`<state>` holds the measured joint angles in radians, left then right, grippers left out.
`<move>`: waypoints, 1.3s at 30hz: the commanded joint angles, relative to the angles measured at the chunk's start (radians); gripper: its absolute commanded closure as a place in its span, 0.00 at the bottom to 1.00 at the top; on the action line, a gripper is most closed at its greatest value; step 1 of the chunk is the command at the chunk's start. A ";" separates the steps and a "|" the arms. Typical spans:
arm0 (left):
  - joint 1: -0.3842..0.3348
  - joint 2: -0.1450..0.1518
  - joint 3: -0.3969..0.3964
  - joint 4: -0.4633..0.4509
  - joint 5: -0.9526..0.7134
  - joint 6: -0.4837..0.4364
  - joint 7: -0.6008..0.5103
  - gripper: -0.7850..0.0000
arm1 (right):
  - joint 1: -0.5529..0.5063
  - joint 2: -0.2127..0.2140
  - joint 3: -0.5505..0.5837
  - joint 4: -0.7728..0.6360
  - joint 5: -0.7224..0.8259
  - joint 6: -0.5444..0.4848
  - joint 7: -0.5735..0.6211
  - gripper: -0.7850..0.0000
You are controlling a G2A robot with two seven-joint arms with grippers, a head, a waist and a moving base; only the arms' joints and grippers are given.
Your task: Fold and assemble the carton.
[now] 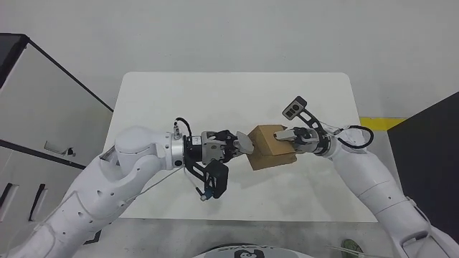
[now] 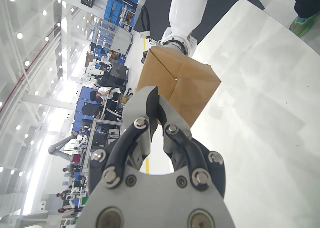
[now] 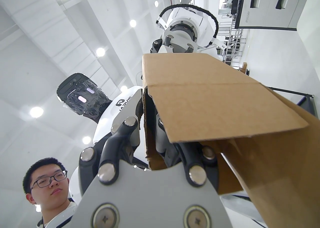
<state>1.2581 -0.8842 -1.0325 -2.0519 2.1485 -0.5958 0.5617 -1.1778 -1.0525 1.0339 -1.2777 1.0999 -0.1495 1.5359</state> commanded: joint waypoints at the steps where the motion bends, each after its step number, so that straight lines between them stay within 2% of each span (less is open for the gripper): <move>1: 0.005 0.001 -0.006 -0.003 0.002 0.001 -0.010 1.00 | 0.000 0.000 0.000 0.000 0.000 0.000 0.000 1.00; 7: 0.007 0.001 -0.006 -0.005 0.002 -0.002 -0.015 1.00 | -0.011 0.001 0.012 0.007 -0.011 -0.002 -0.027 1.00; 9: 0.010 0.001 -0.007 -0.006 -0.002 0.006 -0.021 1.00 | -0.021 0.003 0.029 0.009 0.011 -0.008 0.000 1.00; 12: 0.025 0.003 -0.029 0.000 -0.022 0.020 -0.018 1.00 | -0.037 0.010 0.035 -0.040 0.041 -0.015 0.000 1.00; 24: 0.096 0.018 -0.111 -0.024 -0.058 0.042 0.004 1.00 | -0.085 0.080 0.081 -0.122 0.129 -0.045 0.000 1.00; 25: 0.095 0.018 -0.104 -0.029 -0.057 0.035 0.006 0.85 | -0.084 0.083 0.078 -0.121 0.133 -0.046 0.000 1.00; 26: 0.092 0.017 -0.099 -0.033 -0.046 0.029 -0.002 0.22 | -0.084 0.084 0.078 -0.119 0.138 -0.047 0.000 1.00; 27: 0.092 0.017 -0.099 -0.033 -0.046 0.029 -0.002 0.00 | -0.084 0.084 0.078 -0.119 0.138 -0.047 0.000 1.00; 35: 0.096 0.016 -0.102 -0.029 -0.066 0.041 -0.007 0.00 | -0.086 0.083 0.079 -0.123 0.132 -0.047 -0.016 1.00; 39: 0.113 0.018 -0.152 -0.011 -0.138 0.055 -0.009 0.00 | -0.088 0.083 0.101 -0.134 0.101 -0.063 0.000 1.00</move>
<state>1.3651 -0.8676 -1.1685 -2.0652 2.0272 -0.5408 0.5505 -1.2670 -0.9694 1.1271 -1.4148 1.2056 -0.2091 1.5219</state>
